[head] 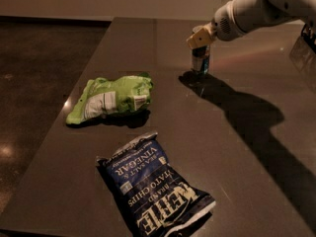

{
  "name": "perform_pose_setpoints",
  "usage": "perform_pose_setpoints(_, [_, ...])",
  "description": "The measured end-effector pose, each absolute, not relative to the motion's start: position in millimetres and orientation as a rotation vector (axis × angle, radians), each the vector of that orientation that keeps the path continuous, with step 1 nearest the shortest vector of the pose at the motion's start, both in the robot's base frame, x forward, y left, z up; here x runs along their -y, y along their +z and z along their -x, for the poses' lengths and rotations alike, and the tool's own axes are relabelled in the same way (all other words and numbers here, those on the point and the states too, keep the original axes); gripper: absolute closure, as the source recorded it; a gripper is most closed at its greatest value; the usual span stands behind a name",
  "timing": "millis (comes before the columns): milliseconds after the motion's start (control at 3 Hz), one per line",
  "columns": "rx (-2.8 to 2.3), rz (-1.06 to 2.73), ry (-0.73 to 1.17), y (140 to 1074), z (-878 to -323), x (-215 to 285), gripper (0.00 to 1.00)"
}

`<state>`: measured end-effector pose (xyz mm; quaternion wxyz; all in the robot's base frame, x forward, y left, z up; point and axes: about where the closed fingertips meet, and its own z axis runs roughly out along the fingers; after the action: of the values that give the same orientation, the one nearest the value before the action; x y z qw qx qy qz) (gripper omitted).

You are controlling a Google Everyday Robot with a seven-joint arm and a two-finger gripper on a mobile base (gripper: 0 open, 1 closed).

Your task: Knock redbull can over

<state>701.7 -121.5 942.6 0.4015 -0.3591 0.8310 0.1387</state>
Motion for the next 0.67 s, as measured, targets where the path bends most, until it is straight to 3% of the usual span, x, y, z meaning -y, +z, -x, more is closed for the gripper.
perform_pose_setpoints(667, [-2.092, 1.301, 0.314, 959.8, -636.5, 107.8, 1.00])
